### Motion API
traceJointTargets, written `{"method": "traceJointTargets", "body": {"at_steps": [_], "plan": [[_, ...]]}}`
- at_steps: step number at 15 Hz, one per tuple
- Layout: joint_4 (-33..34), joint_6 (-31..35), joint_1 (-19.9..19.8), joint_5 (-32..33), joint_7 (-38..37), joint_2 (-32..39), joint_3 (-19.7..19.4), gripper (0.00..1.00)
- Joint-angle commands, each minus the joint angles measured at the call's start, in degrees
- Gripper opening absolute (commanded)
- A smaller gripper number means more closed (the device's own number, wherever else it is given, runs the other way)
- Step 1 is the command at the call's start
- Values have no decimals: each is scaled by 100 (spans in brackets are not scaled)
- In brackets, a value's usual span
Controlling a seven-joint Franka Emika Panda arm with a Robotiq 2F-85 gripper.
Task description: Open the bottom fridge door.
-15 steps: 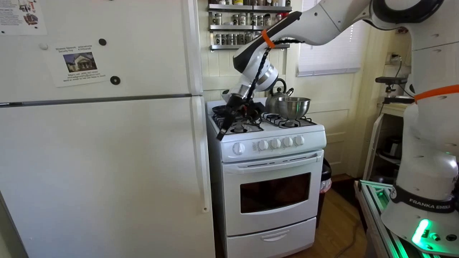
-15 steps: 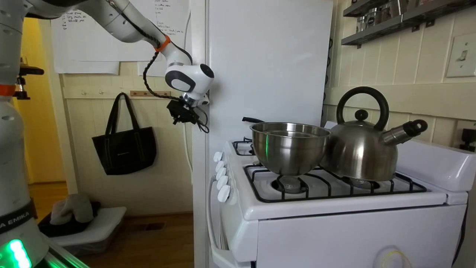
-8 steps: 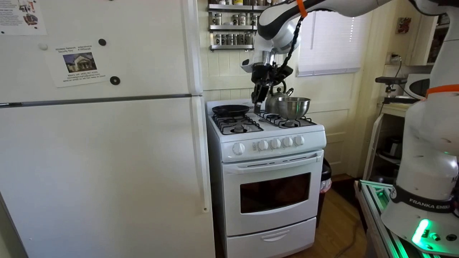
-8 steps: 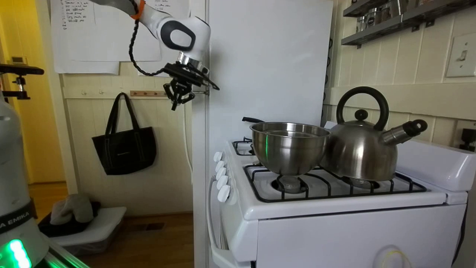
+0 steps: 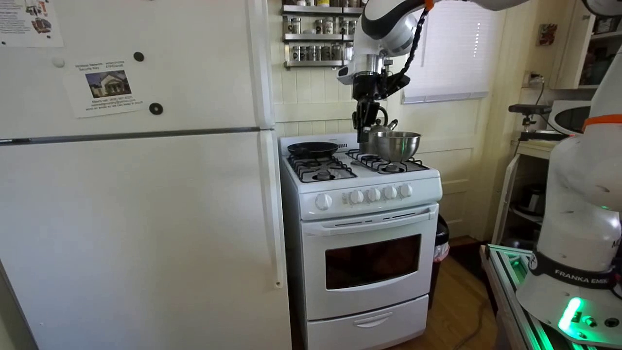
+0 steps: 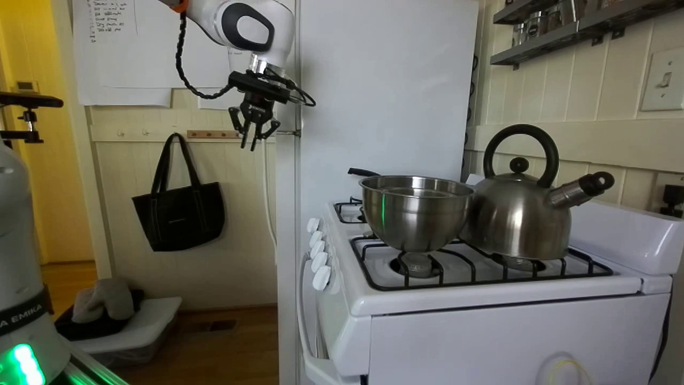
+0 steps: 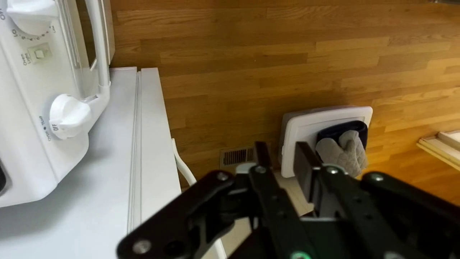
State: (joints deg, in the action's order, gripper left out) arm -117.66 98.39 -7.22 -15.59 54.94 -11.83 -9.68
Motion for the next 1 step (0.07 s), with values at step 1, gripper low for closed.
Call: {"method": "traceJointTargets", "body": {"at_steps": [1], "plan": [[11,-7,66,12,-10,17,-62,26]]}}
